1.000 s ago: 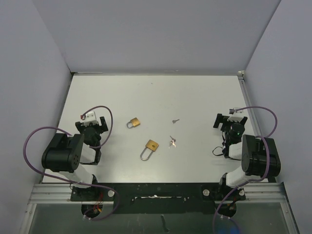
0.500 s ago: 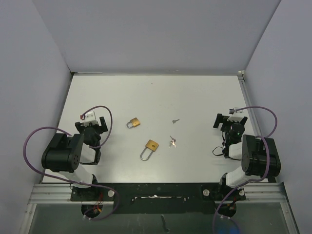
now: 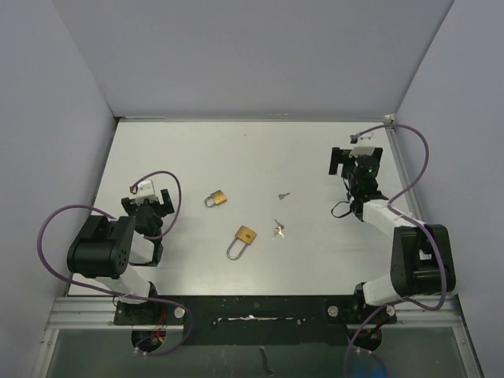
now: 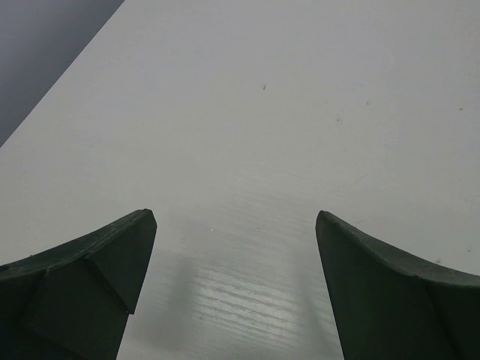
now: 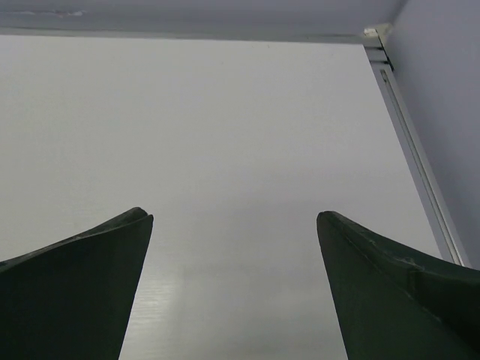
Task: Unlock with the key
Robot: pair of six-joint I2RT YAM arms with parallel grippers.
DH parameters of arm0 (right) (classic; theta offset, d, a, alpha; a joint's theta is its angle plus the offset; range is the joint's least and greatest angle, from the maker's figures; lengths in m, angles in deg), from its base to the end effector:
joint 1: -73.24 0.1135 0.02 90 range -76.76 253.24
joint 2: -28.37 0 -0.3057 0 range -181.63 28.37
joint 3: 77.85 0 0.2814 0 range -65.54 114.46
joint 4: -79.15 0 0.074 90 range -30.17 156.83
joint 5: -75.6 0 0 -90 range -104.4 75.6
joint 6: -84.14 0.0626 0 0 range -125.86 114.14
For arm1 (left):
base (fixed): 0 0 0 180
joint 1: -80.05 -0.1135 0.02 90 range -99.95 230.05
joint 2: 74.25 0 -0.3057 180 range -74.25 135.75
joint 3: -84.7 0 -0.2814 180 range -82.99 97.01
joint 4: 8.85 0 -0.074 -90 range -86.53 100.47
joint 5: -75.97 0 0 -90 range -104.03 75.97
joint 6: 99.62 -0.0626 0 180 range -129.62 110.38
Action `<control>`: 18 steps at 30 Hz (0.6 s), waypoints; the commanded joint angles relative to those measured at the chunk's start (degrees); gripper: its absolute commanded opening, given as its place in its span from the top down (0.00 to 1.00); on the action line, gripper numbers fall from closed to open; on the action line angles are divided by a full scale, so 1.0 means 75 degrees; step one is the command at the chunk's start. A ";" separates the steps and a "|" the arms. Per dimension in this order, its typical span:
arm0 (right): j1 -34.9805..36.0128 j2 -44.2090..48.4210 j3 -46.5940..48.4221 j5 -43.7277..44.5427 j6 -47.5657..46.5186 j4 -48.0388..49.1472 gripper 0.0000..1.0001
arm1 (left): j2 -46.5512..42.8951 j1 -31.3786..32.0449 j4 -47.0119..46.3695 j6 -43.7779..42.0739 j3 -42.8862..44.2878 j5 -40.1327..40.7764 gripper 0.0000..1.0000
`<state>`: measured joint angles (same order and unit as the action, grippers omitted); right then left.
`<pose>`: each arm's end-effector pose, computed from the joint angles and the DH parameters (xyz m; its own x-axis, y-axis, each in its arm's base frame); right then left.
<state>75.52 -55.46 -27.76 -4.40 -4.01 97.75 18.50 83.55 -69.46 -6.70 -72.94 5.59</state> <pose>0.3522 0.0031 0.2257 -0.2567 0.0216 -0.9663 0.1367 0.9905 -0.0142 0.2609 0.0051 0.1312 -0.1554 -0.0386 -0.9871 -0.2811 0.9597 0.0068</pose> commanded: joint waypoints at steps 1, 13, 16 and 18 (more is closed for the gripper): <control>0.0665 0.0510 0.0756 0.0316 0.0368 -0.2006 0.02 | -0.0127 -0.0082 -0.0237 0.0144 0.0214 -0.0050 0.12; 0.2285 -0.0466 0.2713 -0.0032 0.1992 -0.4214 0.03 | -0.2342 0.1374 0.3044 -0.0143 0.1607 0.1235 0.10; 0.2714 -0.0864 0.3102 0.0006 0.2218 -0.4534 0.09 | -0.2635 0.1554 0.4454 0.1186 0.2392 0.0865 0.13; 0.2952 -0.1152 0.3436 0.0031 0.2383 -0.4792 0.13 | -0.2663 0.1576 0.5385 0.2187 0.2894 0.0379 0.19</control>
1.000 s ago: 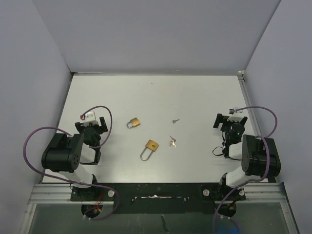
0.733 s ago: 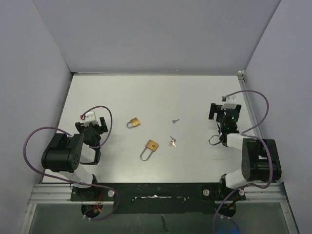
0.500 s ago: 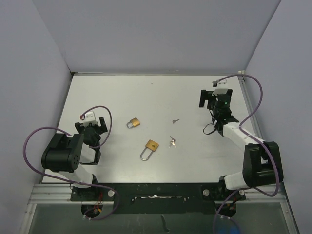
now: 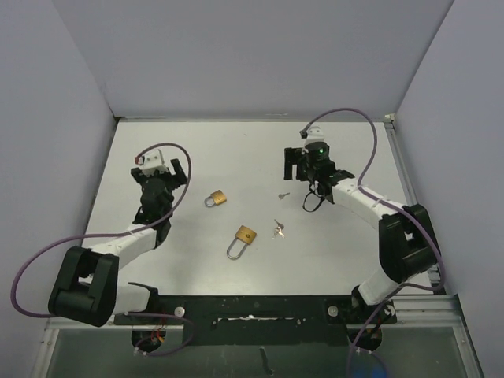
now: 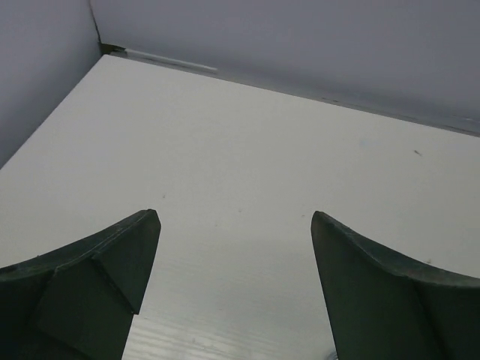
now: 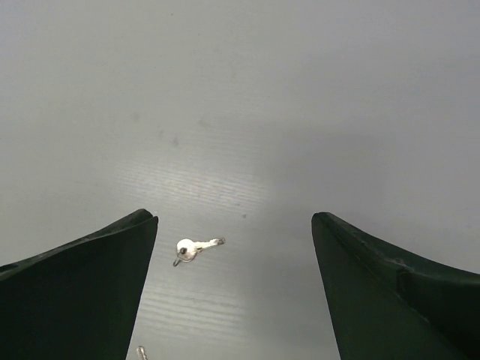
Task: Unlock with the key
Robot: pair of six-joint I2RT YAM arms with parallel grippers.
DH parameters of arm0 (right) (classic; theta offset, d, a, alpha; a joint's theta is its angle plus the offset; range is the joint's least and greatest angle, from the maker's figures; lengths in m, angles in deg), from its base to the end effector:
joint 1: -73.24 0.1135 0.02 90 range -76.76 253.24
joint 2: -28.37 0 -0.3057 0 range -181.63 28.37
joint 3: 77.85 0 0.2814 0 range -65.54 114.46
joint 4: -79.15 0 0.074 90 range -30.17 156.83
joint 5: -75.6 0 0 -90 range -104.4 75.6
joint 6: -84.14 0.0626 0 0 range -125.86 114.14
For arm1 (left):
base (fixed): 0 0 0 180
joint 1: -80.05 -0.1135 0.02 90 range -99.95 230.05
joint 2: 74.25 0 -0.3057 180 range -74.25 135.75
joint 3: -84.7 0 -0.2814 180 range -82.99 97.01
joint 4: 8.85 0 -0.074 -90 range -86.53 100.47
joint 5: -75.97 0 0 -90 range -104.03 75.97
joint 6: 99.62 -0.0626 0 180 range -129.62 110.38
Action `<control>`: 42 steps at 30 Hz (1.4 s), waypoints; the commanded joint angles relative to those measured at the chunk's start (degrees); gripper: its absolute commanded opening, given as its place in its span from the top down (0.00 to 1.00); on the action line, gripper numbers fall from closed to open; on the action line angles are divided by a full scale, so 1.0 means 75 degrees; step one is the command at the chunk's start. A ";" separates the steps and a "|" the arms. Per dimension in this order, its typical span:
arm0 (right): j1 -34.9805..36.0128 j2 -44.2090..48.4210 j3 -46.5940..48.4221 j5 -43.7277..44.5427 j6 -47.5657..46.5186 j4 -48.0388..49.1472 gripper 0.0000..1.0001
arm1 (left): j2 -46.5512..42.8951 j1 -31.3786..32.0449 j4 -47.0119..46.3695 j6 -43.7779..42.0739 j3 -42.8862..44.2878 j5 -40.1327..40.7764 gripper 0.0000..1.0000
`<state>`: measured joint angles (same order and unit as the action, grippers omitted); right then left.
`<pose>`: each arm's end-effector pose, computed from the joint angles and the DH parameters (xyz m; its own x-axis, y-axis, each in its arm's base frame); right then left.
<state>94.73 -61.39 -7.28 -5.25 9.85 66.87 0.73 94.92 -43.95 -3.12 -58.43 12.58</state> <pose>0.3761 0.1374 0.2558 -0.5314 0.0781 -0.8435 -0.0952 0.9839 0.1510 0.2894 -0.0478 0.2283 -0.0275 -0.0974 -0.9949 -0.2073 0.9742 -0.0897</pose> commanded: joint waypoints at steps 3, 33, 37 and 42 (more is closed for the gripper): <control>0.0714 -0.0781 0.1054 0.0153 0.0738 -0.1049 0.21 | -0.0287 0.0208 0.2680 0.2399 0.1428 -0.1214 0.30; 0.1578 -0.2094 0.1601 0.0433 0.1745 -0.2257 0.65 | -0.1474 0.0748 0.3128 0.2813 0.0660 -0.1831 0.32; 0.1536 -0.2183 0.1595 0.0453 0.1820 -0.2323 0.66 | -0.1516 0.0759 0.3137 0.2807 0.0620 -0.1831 0.32; 0.1465 -0.2265 0.1549 0.0400 0.1855 -0.2302 0.69 | -0.1519 0.0759 0.3103 0.2813 0.0581 -0.1845 0.32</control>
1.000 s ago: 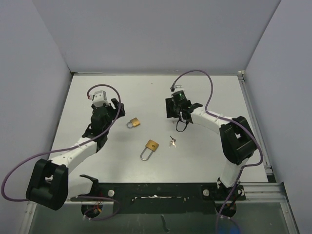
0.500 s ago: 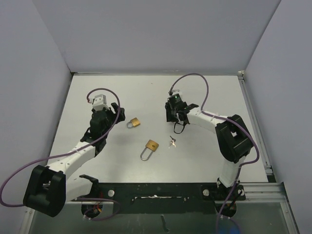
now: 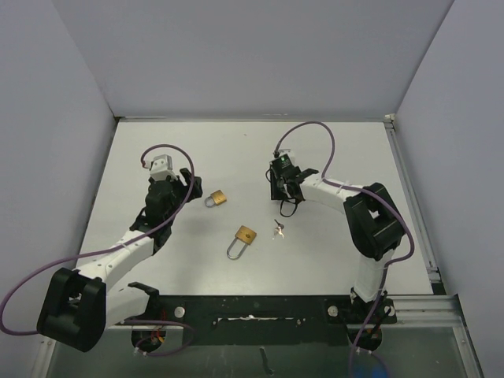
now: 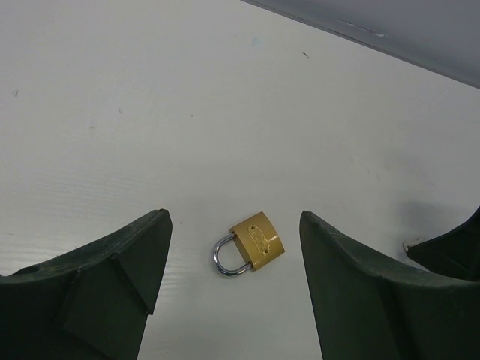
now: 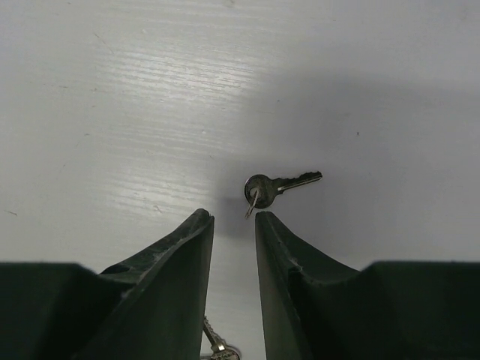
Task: Unlock with the key
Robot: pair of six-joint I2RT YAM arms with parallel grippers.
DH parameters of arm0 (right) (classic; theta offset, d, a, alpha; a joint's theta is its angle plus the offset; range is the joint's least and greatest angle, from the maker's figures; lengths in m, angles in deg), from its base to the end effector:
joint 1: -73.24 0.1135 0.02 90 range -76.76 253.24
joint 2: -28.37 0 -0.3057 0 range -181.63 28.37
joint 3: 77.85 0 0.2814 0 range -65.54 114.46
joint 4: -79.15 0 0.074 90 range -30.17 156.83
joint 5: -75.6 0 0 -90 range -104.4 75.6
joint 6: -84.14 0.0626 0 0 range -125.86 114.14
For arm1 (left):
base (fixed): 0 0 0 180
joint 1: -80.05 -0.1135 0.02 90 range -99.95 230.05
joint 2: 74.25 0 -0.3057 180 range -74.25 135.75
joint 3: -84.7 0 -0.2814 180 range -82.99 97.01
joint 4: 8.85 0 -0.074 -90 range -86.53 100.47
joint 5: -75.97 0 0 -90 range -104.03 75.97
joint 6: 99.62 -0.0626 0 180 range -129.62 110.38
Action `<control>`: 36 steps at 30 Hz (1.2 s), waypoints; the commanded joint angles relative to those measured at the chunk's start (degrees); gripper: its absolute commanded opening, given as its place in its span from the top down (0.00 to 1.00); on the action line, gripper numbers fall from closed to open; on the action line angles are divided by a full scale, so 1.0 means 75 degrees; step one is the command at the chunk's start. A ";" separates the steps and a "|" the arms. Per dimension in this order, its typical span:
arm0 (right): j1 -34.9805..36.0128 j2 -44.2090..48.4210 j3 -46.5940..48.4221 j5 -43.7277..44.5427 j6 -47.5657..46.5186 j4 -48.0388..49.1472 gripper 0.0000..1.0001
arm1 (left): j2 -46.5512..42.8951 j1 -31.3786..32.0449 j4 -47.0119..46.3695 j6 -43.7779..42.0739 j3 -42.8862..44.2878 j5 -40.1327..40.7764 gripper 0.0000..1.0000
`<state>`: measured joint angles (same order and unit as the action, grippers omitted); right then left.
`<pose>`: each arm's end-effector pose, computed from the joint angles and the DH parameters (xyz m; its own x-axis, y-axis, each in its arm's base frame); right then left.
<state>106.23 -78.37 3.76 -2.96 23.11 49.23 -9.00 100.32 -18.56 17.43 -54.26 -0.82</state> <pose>0.3761 0.2294 0.1758 -0.8138 0.0377 -0.5799 -0.0505 0.9895 0.1352 0.2670 -0.0833 0.2419 -0.2682 -0.3729 -0.8883 0.0087 0.9211 -0.3893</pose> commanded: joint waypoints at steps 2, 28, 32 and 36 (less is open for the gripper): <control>-0.0092 -0.0020 0.0050 0.0100 0.0095 0.0093 0.70 | -0.0210 0.0039 -0.0292 0.0073 0.0025 -0.0057 0.32; -0.0312 -0.0312 0.0182 -0.0049 0.0044 0.0169 0.88 | 0.0008 0.0075 -0.0410 0.0062 0.0025 -0.0068 0.32; -0.0297 -0.0242 0.0205 0.0032 0.0046 0.0144 1.00 | 0.0020 0.0077 -0.0421 0.0057 0.0024 -0.0071 0.32; -0.0251 0.0187 0.0171 0.0097 -0.0080 0.0241 1.00 | 0.0019 0.0074 -0.0420 0.0047 0.0014 -0.0073 0.32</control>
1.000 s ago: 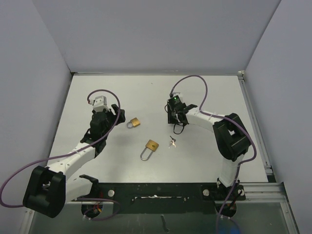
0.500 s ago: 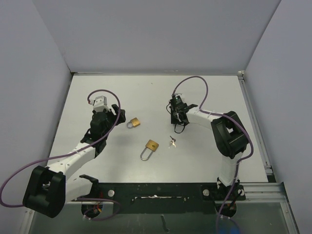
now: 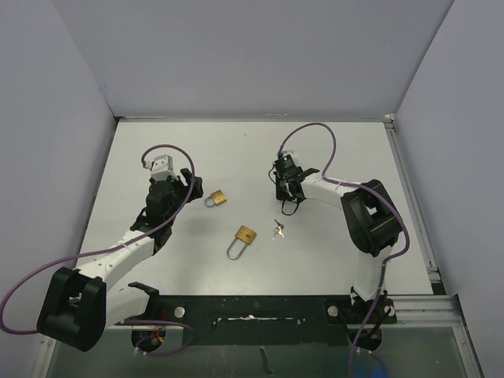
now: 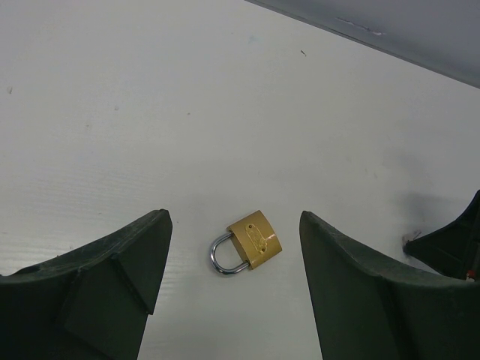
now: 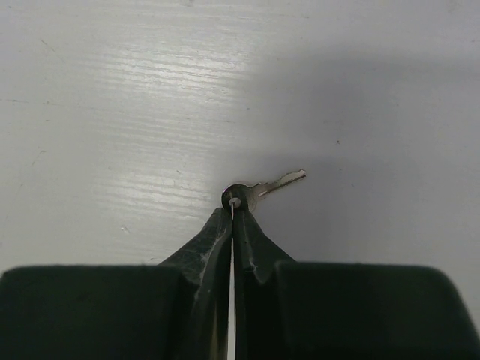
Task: Unlock with the key
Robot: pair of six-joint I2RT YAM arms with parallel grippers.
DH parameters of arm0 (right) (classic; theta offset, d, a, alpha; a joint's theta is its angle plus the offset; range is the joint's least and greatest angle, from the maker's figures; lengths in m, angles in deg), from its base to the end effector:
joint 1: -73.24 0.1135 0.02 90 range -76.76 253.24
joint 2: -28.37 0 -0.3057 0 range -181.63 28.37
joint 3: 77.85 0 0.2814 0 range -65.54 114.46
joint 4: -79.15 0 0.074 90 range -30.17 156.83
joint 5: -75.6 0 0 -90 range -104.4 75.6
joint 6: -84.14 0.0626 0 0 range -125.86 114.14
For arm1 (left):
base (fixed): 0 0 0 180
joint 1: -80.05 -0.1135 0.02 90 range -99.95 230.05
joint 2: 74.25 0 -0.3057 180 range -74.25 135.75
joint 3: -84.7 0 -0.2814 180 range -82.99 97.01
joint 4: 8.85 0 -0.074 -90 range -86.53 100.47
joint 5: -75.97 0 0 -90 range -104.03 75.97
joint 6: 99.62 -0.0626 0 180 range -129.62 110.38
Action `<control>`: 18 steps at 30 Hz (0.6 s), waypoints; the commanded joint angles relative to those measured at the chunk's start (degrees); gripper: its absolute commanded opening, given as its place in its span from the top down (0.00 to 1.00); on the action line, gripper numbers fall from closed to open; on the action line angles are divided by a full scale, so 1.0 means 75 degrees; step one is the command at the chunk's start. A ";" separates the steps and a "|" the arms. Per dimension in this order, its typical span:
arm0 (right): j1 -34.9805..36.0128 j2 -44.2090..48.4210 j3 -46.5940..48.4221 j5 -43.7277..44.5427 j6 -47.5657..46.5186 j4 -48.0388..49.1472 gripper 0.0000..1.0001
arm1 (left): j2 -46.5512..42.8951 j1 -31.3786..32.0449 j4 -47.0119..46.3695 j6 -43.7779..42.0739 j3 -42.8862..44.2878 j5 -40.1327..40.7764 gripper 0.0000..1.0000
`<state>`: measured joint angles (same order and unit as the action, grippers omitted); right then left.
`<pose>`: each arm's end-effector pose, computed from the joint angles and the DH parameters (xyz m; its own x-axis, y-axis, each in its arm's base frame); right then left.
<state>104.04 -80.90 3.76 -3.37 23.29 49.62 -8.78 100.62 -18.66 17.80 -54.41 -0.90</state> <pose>0.3871 0.2168 0.1576 -0.8319 0.0607 -0.5516 -0.0095 0.9923 0.1235 0.2667 -0.0849 0.2401 -0.2747 -0.3759 -0.8850 0.0113 0.9191 -0.3939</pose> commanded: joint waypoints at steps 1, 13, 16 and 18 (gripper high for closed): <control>0.0048 0.0663 0.0163 0.0123 -0.0131 0.0217 1.00 | -0.0008 0.0034 -0.0406 -0.0010 0.0033 -0.0062 0.32; 0.0025 0.2048 0.0502 -0.0927 -0.0482 -0.0037 1.00 | 0.0083 0.0057 -0.0434 -0.0012 0.0090 -0.0155 0.32; -0.0138 0.2253 0.0493 -0.1490 -0.0356 0.0012 1.00 | 0.0116 0.0074 -0.0426 -0.0011 0.0126 -0.0190 0.32; -0.0368 0.2383 0.0381 -0.2043 -0.0094 0.0167 1.00 | 0.0135 0.0091 -0.0430 -0.0008 0.0152 -0.0196 0.33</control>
<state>103.63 -66.17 5.53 -10.78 21.04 49.18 -8.08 100.78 -19.04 17.80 -54.45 -1.49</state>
